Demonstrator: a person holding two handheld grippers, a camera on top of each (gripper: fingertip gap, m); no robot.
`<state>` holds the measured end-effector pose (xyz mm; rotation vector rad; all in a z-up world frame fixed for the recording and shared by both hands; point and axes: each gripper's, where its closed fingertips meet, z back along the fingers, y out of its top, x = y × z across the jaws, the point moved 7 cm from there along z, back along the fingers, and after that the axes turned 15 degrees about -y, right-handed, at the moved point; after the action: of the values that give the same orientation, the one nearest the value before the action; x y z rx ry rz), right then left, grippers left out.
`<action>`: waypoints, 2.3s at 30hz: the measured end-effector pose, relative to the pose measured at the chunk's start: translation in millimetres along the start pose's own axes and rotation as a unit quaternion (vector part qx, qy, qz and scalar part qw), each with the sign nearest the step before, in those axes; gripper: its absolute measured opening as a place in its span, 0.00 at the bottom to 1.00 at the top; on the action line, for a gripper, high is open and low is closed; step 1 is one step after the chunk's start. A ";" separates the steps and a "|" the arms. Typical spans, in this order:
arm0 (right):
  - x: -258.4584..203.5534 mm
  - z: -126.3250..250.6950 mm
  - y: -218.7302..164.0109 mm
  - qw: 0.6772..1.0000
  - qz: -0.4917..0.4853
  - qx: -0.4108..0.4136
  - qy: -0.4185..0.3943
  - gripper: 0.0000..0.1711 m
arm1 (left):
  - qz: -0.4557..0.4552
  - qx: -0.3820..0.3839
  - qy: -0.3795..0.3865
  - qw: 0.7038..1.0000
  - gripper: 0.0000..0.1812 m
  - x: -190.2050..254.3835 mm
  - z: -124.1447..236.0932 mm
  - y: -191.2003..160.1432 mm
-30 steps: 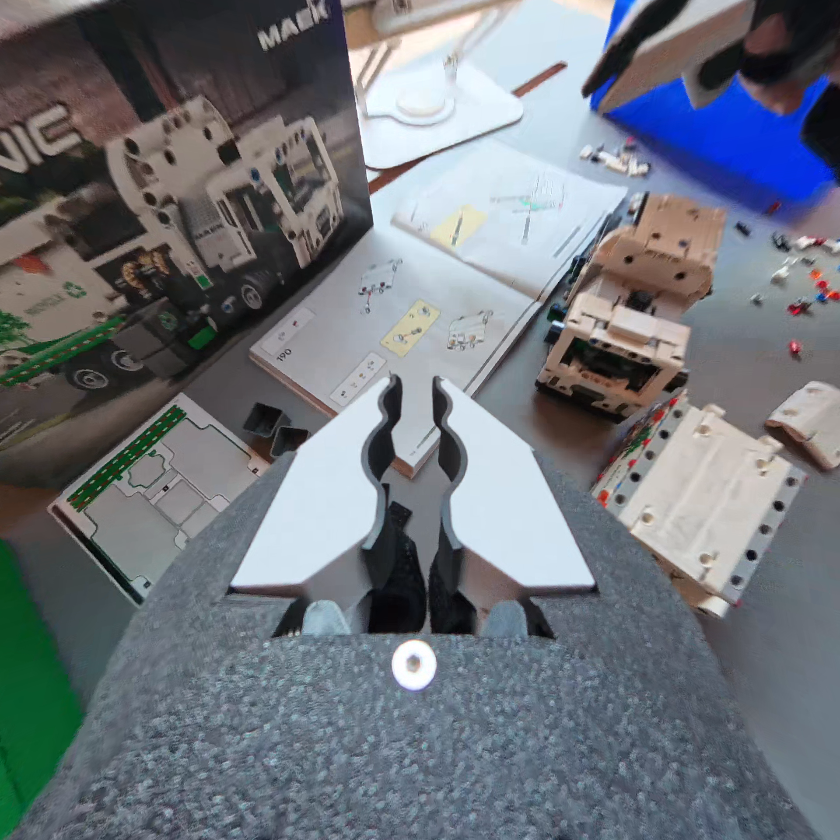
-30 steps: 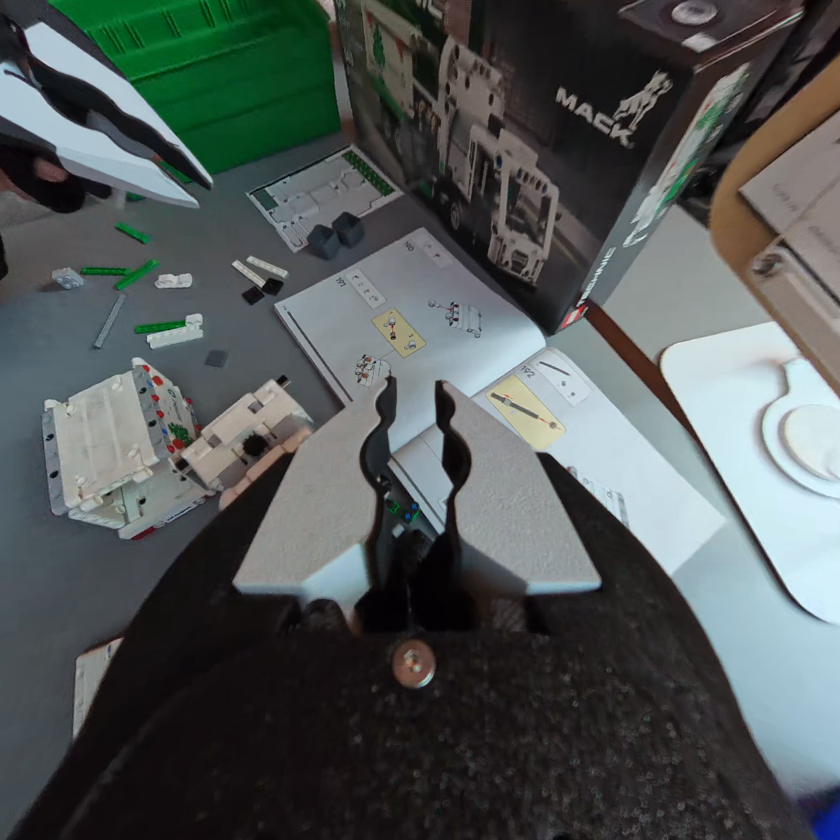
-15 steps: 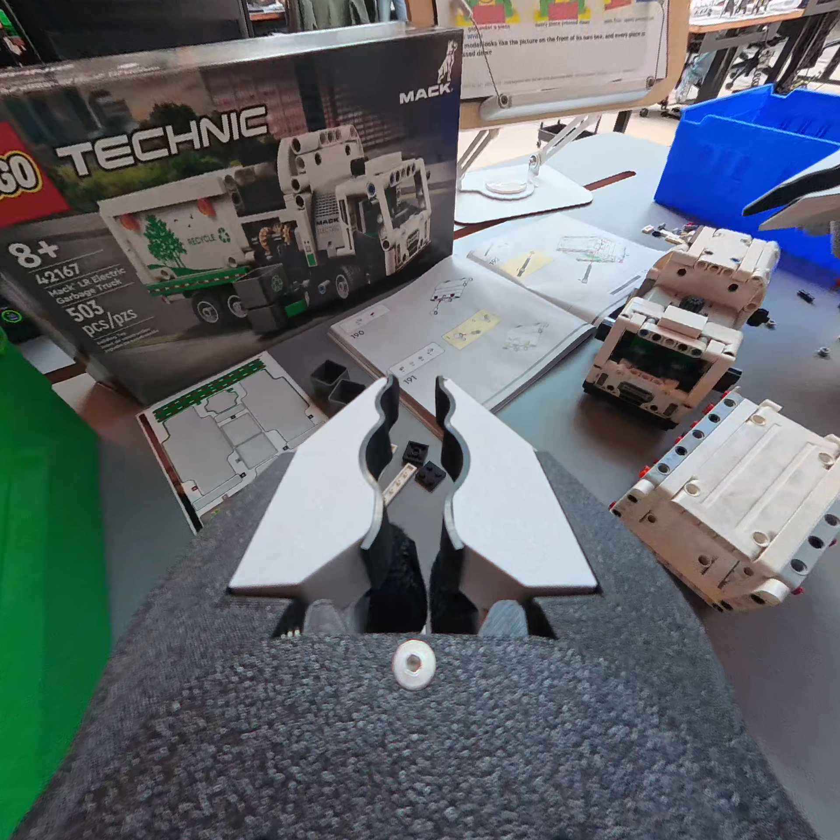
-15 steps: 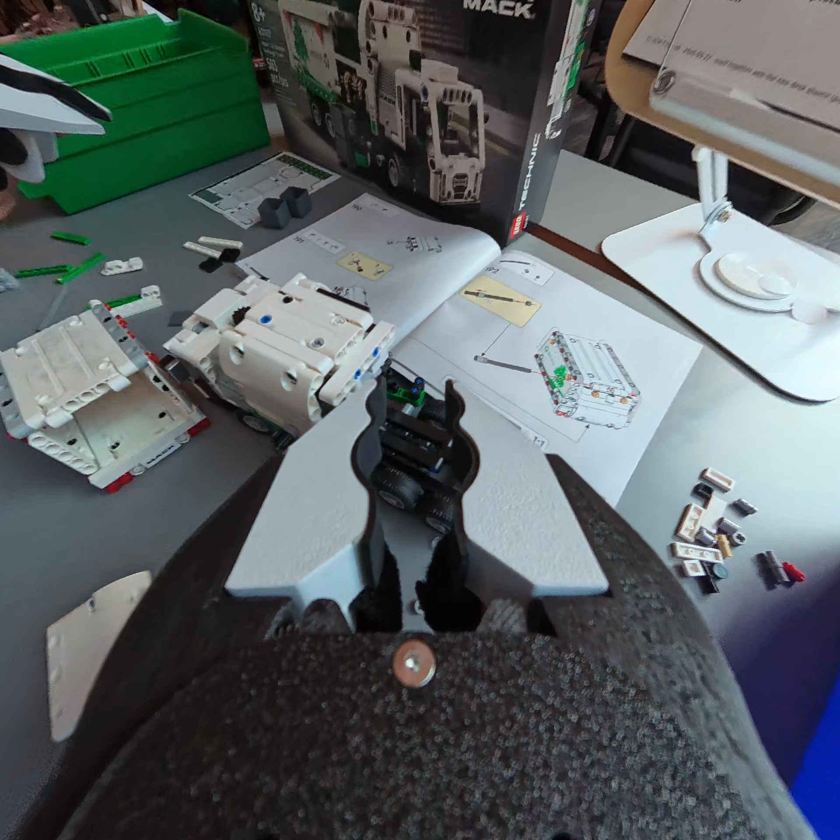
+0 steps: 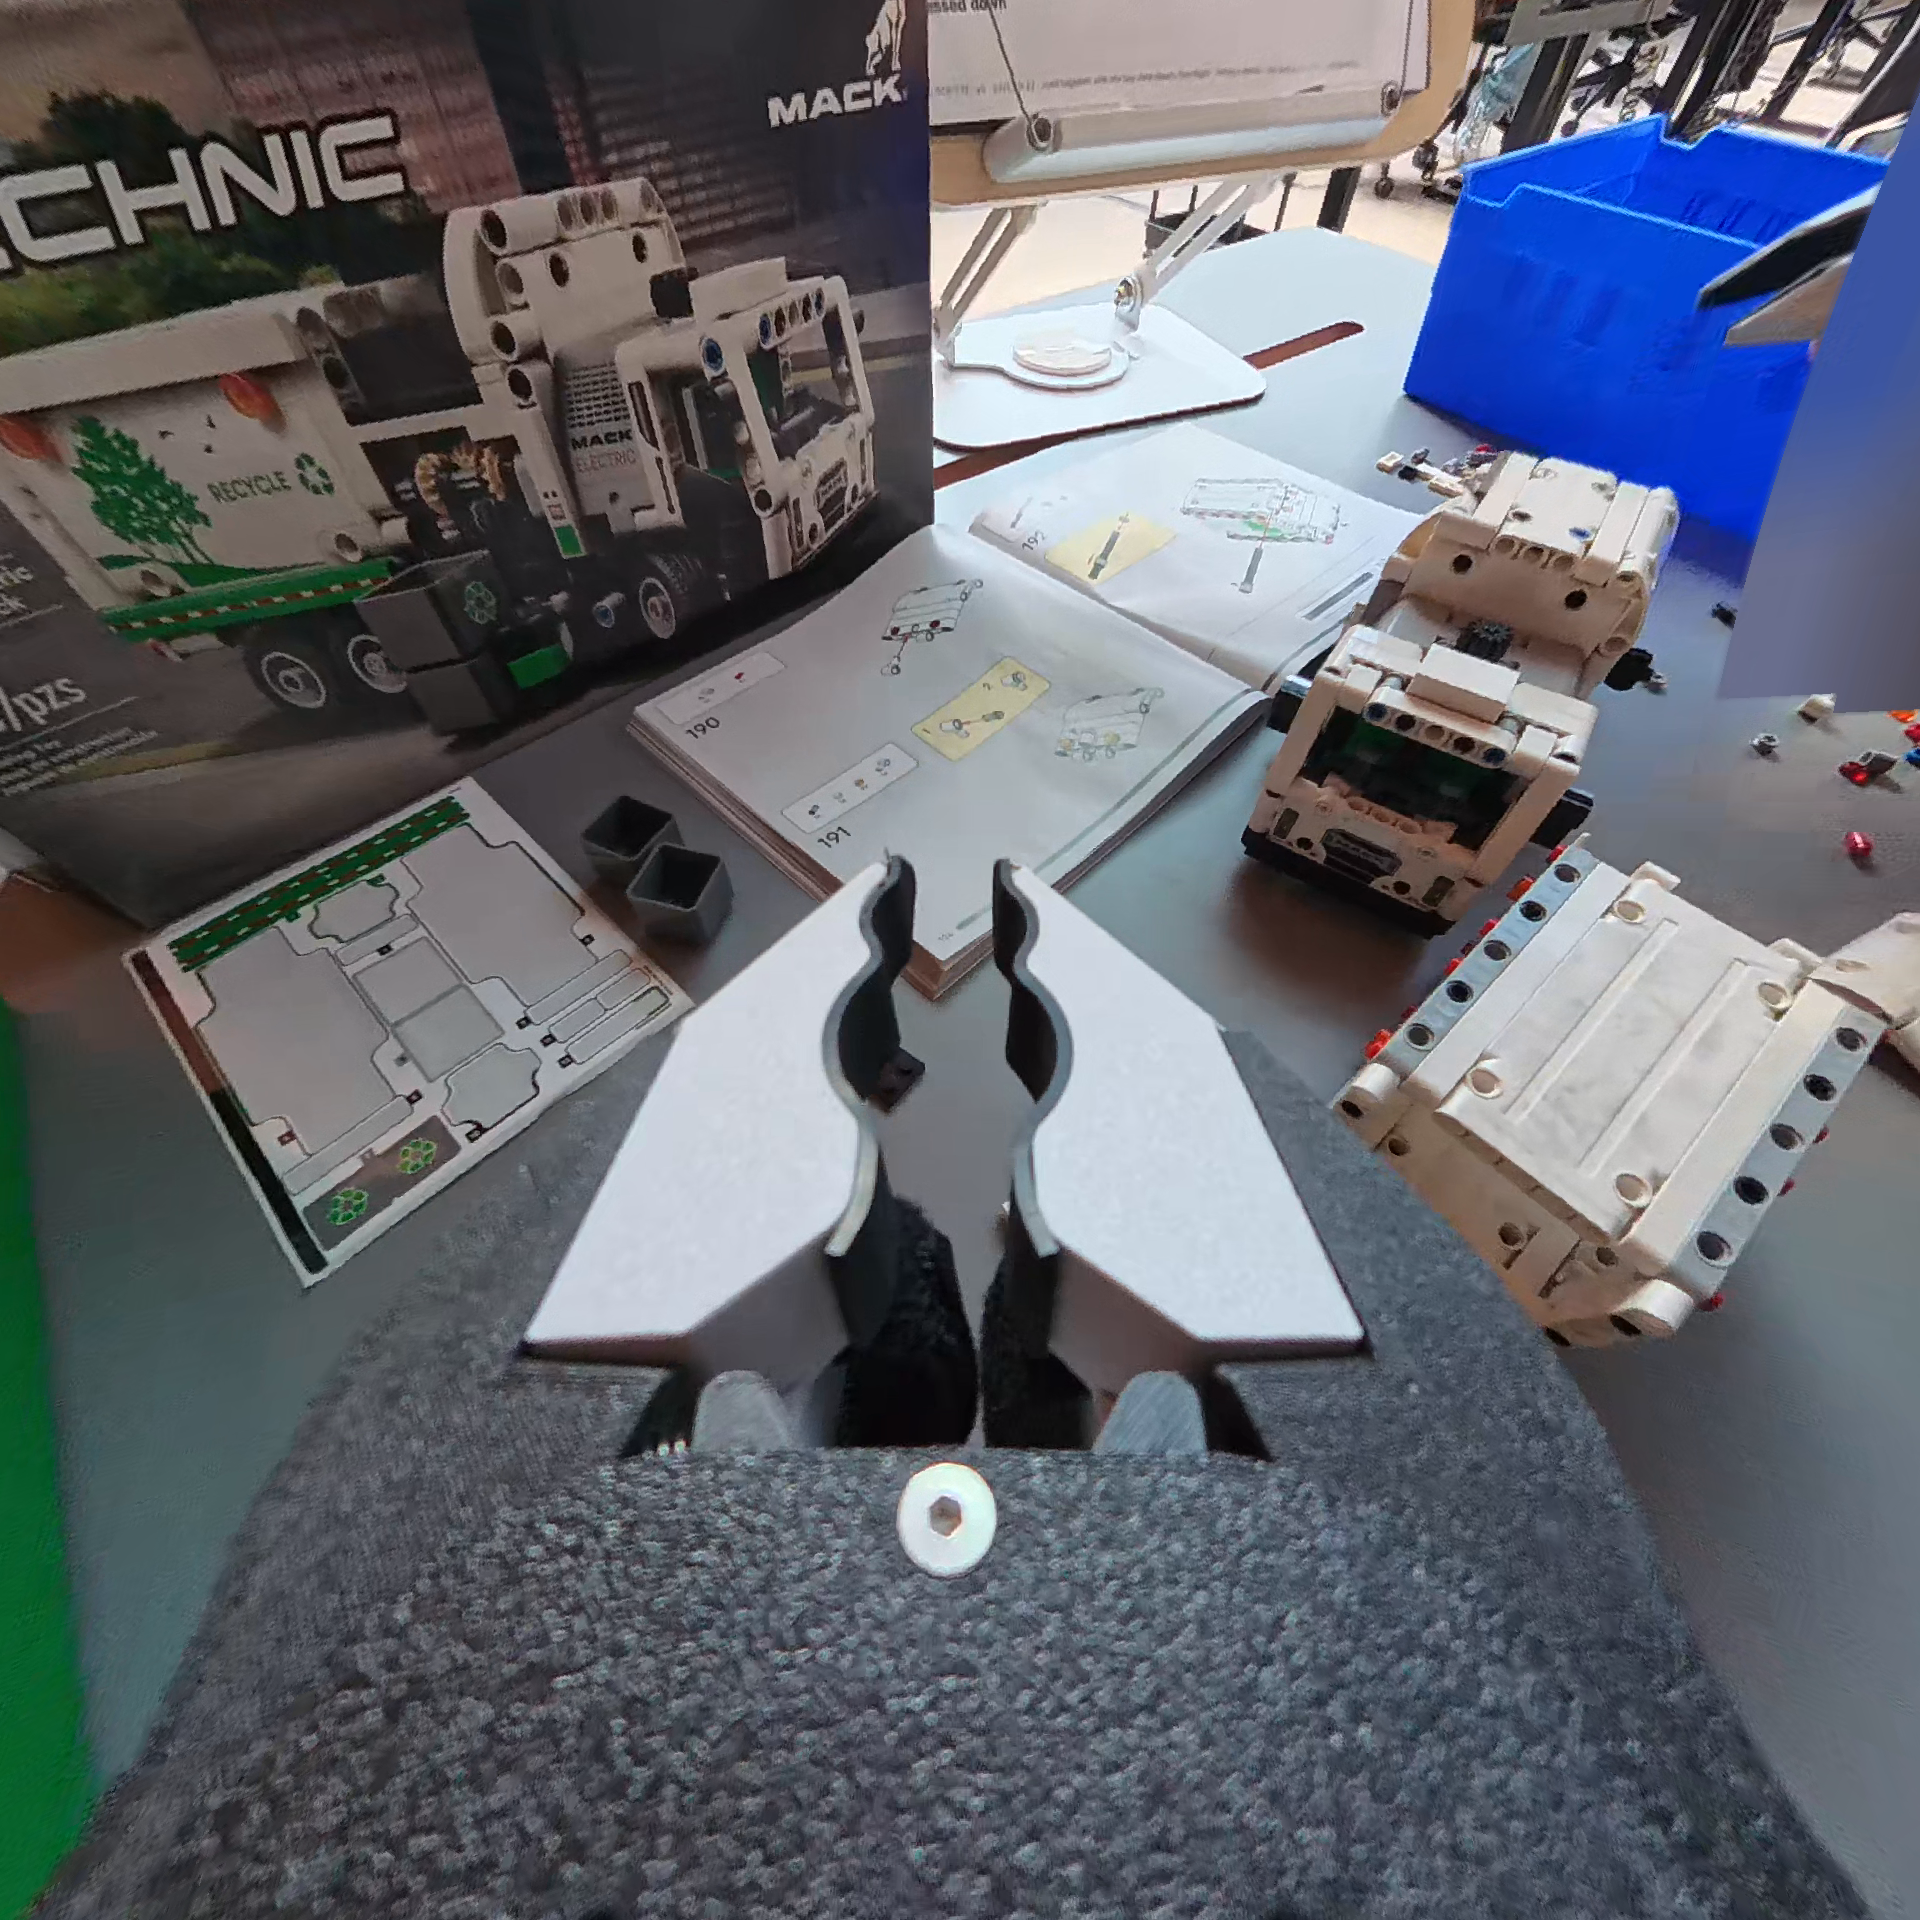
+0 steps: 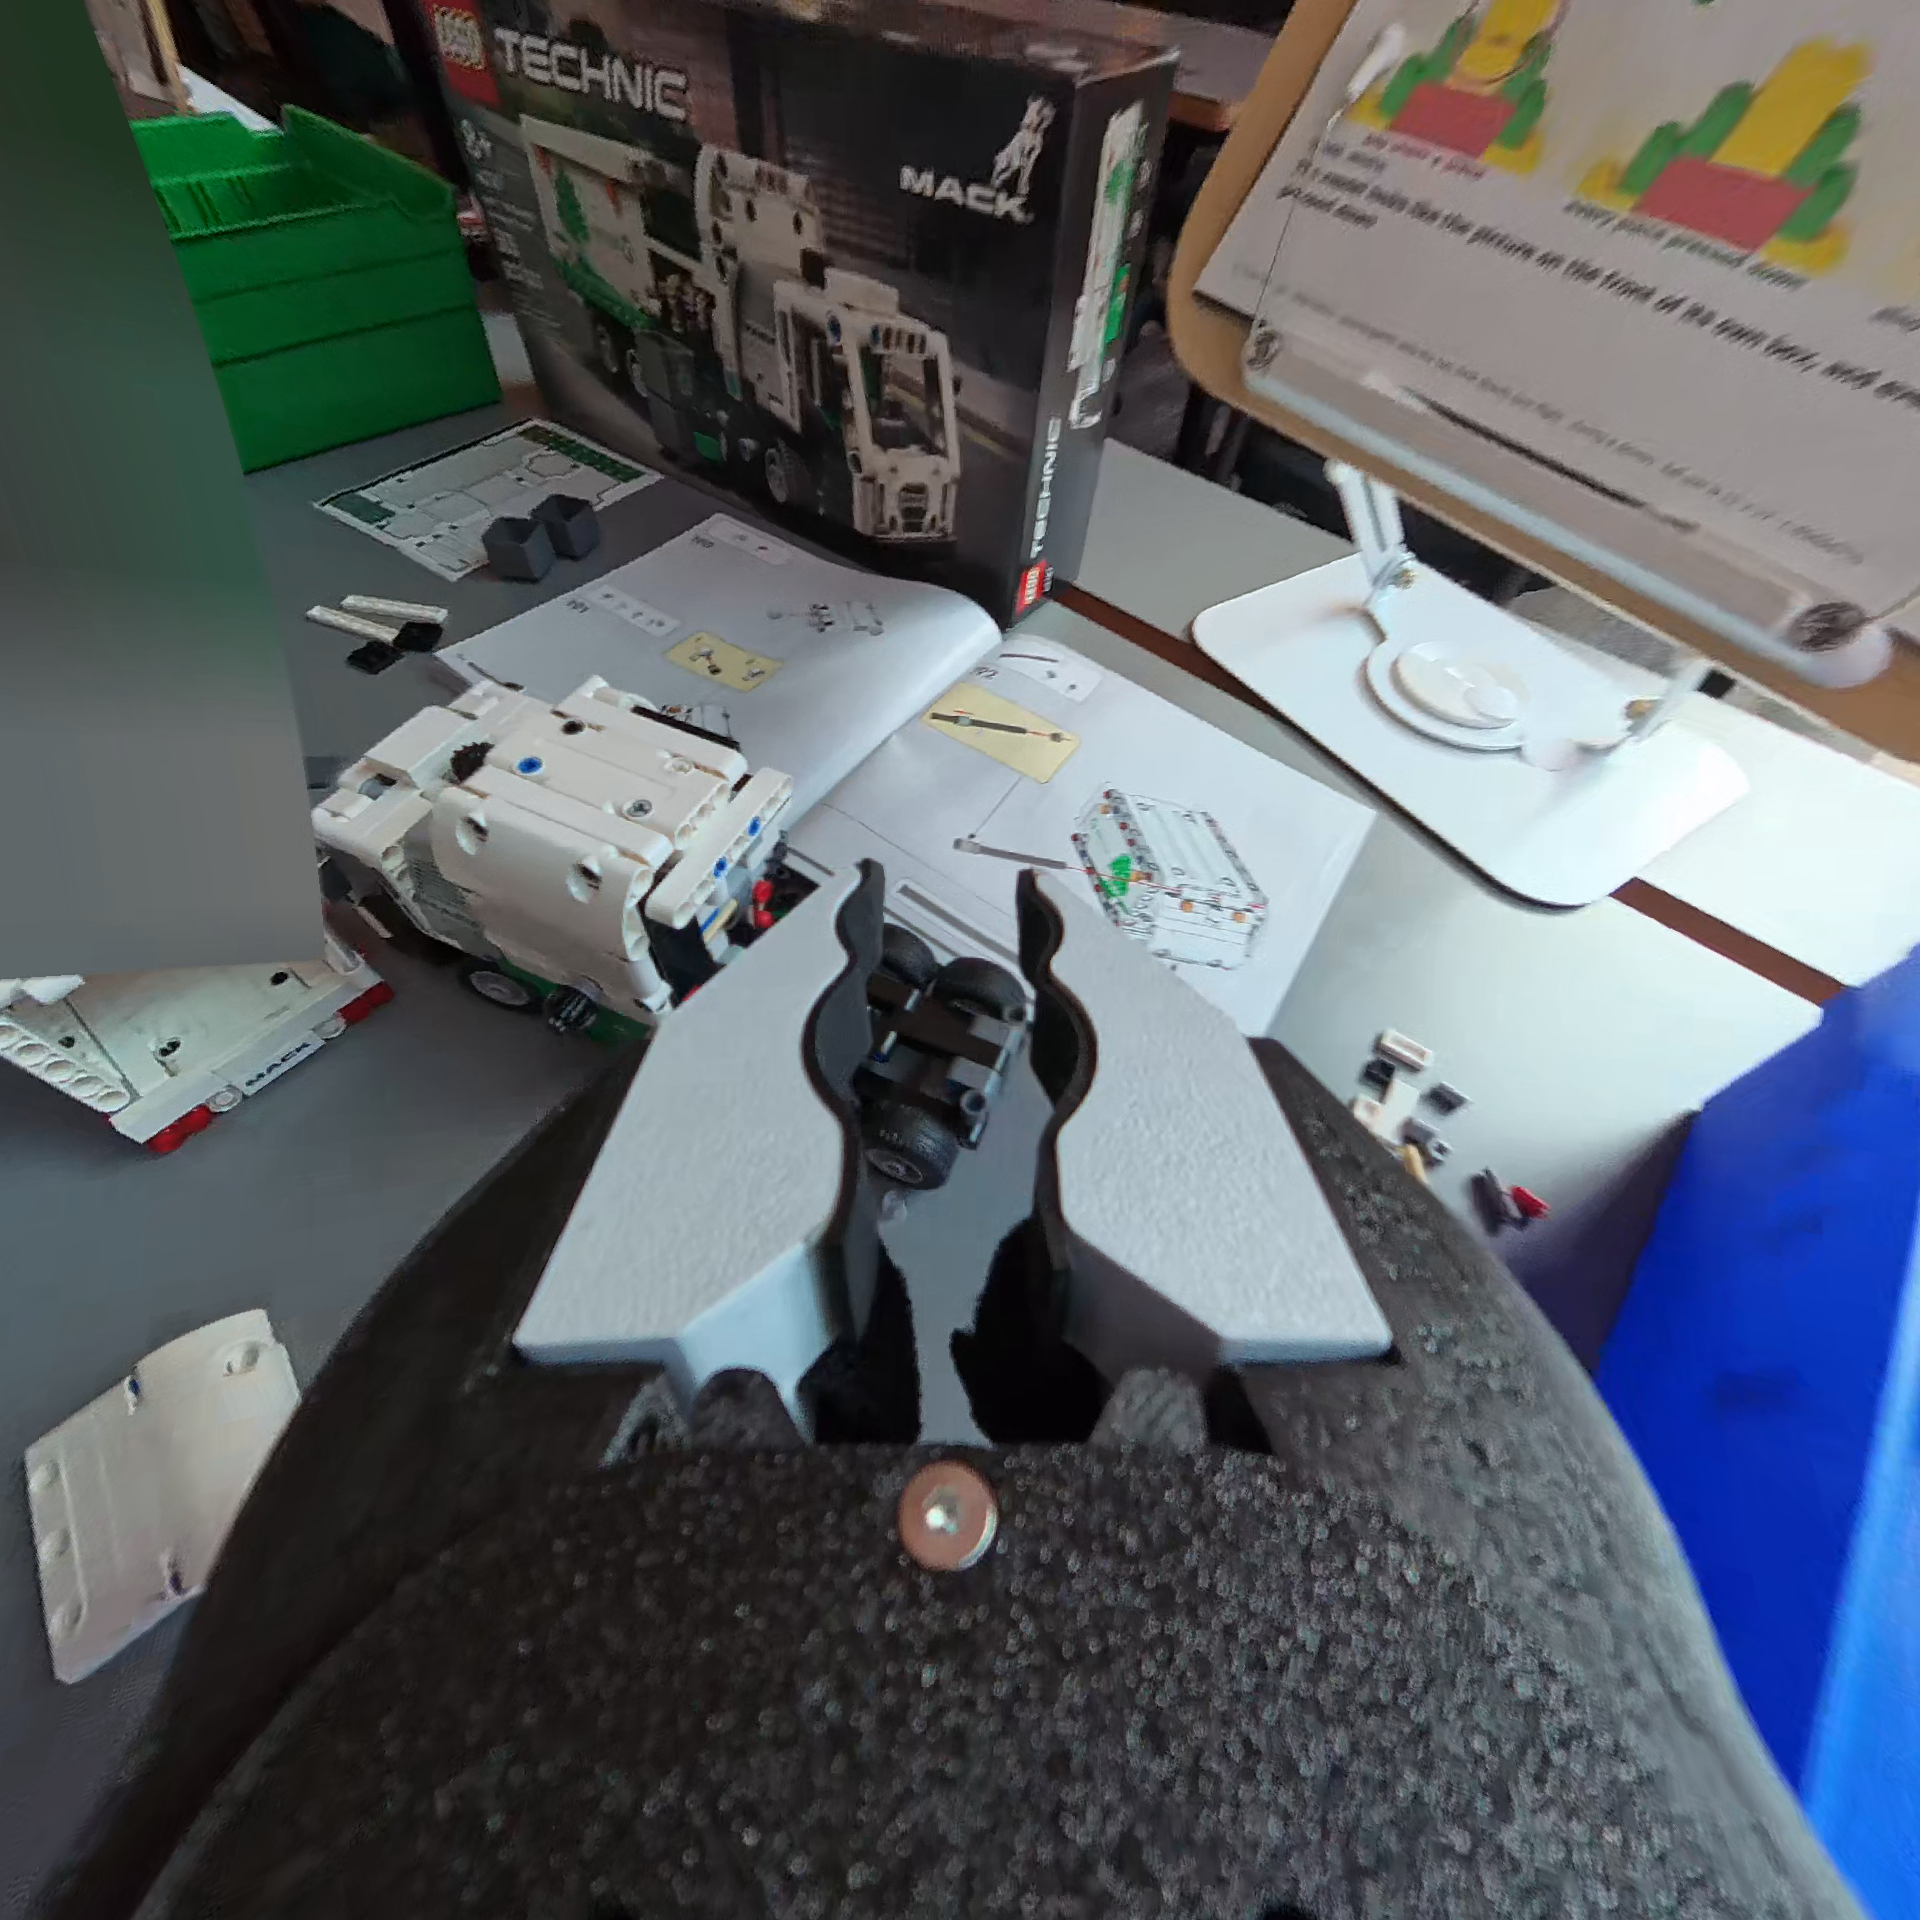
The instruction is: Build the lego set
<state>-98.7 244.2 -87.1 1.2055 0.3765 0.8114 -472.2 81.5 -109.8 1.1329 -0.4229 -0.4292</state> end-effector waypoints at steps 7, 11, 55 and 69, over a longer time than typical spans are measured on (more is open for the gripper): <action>17.5 93.7 -46.0 0.994 -0.012 -0.100 -0.051 0.13 | -0.008 0.007 0.008 1.000 0.07 -0.2 2.0 2.4; 8.7 109.5 -102.6 0.986 -0.010 -0.156 -0.055 0.13 | 0.008 0.017 -0.005 1.000 0.07 -0.4 0.8 2.7; 22.8 118.3 -149.7 0.973 -0.007 -0.191 -0.126 0.11 | -0.013 0.011 -0.020 1.000 0.06 11.3 -2.1 4.9; -65.3 123.0 -108.7 0.986 0.034 -0.100 0.127 0.04 | -0.015 0.015 -0.018 1.000 0.07 11.2 -1.2 5.9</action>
<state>-23.8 99.8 -155.9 0.9351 0.4519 1.0420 -461.5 78.6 -103.6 1.1631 -0.4459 -0.4708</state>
